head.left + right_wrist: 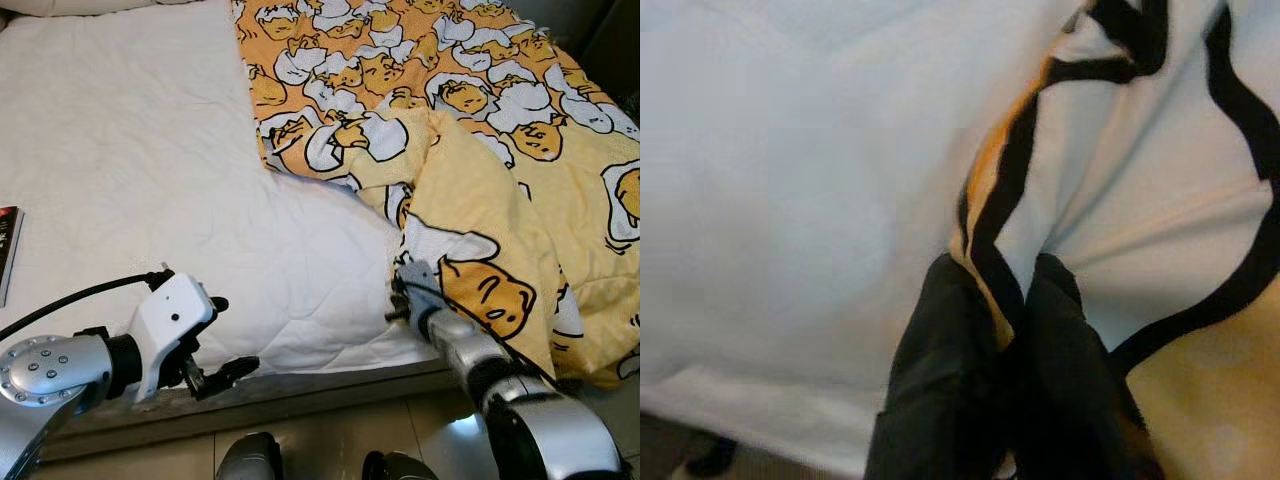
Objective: Clean up the room
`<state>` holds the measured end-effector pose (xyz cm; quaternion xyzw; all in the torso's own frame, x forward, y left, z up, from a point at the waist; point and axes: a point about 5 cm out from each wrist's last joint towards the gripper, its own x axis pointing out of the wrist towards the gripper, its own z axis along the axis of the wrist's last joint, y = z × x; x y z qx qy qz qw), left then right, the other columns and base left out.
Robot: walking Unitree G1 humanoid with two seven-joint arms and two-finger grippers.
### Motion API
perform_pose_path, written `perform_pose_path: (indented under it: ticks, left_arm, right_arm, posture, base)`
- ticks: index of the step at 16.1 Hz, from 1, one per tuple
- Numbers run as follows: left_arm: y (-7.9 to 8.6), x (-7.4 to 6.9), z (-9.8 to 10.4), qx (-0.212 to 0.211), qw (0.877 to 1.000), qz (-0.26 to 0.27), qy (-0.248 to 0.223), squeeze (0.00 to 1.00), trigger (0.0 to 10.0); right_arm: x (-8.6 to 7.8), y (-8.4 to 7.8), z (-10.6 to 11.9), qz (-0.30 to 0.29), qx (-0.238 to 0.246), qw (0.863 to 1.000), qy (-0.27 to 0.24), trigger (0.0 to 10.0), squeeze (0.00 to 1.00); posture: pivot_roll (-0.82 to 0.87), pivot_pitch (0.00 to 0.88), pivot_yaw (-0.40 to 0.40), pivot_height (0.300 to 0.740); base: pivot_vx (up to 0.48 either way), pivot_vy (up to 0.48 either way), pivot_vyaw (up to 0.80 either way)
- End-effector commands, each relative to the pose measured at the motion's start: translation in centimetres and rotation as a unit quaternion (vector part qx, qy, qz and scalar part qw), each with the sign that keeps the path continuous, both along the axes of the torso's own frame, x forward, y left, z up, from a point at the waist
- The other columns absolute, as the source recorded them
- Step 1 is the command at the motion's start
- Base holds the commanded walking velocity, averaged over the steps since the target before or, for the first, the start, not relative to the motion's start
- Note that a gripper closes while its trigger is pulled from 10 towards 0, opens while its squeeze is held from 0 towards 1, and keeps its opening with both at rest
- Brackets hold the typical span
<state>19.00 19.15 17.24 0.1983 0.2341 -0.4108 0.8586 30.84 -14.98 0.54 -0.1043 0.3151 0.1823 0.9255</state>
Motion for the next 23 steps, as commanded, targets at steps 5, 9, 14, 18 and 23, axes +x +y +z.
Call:
perform_pose_path:
  ticks: [5,9,14,18,23]
  left_arm:
    - [-0.2,-0.2,-0.6,0.0,1.0,-0.01,0.001,0.0,10.0]
    - [-0.7,-0.2,-0.8,-0.005,1.0,-0.022,0.001,0.01,10.0]
    - [-0.5,0.0,-0.7,-0.004,1.0,-0.028,-0.002,0.01,10.0]
    - [-0.5,0.5,-0.8,-0.003,1.0,-0.029,-0.002,0.01,10.0]
    - [-0.8,-0.1,-0.9,-0.003,0.999,-0.033,0.0,0.01,10.0]
  right_arm:
    - [-9.3,-4.0,-3.5,0.273,0.047,0.951,0.139,0.0,0.0]
    - [-11.8,-7.9,-4.9,0.211,-0.049,0.967,0.137,10.0,0.0]
    - [-8.4,-3.2,0.1,0.251,0.132,0.958,0.043,10.0,1.0]
    - [-6.3,-1.6,3.0,0.257,0.183,0.949,-0.009,10.0,1.0]
    - [-9.1,-2.3,2.1,0.376,0.053,0.916,0.127,10.0,1.0]
  posture:
    - [0.17,0.067,0.003,0.74]
    - [0.17,0.06,0.013,0.74]
    - [0.17,0.058,0.021,0.74]
    - [0.17,0.061,0.019,0.74]
    - [0.18,0.064,0.008,0.74]
  base:
    - [0.0,0.0,0.0]
    - [0.0,0.0,0.0]
    - [0.0,0.0,0.0]
    - [0.0,0.0,0.0]
    - [0.0,0.0,0.0]
